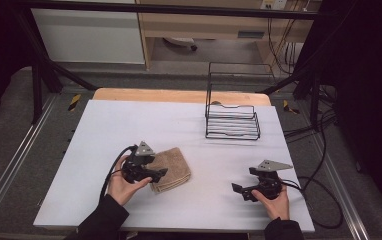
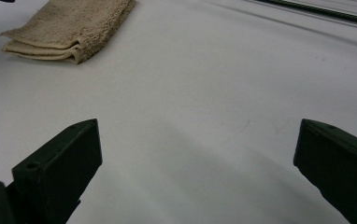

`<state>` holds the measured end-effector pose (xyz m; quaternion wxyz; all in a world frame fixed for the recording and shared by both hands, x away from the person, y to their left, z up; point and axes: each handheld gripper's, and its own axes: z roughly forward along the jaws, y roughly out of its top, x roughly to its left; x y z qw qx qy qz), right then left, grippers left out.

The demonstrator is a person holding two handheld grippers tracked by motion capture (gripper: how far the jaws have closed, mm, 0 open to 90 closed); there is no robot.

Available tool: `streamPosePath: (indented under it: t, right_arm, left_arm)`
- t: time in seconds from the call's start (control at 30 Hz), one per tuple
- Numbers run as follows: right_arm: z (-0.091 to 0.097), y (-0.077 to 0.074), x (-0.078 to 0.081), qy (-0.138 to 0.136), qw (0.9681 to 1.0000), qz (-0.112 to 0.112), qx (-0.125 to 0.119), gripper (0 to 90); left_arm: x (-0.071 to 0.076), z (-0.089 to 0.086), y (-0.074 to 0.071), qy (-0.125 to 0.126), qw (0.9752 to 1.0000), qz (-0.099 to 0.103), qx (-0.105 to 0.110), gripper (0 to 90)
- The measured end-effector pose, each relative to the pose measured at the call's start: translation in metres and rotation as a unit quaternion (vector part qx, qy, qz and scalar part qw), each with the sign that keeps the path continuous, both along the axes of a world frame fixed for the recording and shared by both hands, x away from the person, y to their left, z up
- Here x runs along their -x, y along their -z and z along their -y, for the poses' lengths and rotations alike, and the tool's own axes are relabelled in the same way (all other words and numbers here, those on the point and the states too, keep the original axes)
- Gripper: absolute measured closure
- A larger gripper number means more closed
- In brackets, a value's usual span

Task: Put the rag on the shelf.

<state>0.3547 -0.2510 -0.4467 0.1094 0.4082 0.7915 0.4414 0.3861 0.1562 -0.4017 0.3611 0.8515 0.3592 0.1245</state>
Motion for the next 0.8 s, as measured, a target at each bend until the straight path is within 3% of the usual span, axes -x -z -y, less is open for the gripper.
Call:
streamPosePath:
  t: [0.4,0.57,0.67,0.8]
  right_arm:
    - [-0.025,-0.004,-0.002,0.008,1.0000,0.004,0.004,0.6]
    - [-0.043,-0.007,-0.004,0.023,0.9997,0.003,0.011,1.3]
    - [-0.057,-0.009,-0.006,0.027,0.9995,0.002,0.016,2.2]
    - [-0.082,-0.011,-0.009,0.012,0.9997,-0.001,0.023,6.1]
  left_arm:
    - [0.014,-0.063,0.019,-0.022,0.9993,-0.007,0.029,14.1]
    - [0.017,-0.076,0.024,-0.026,0.9993,0.000,0.026,5.8]
    - [0.019,-0.083,0.024,-0.036,0.9987,0.003,0.035,4.4]
    - [0.021,-0.088,0.024,-0.040,0.9983,0.011,0.040,4.2]
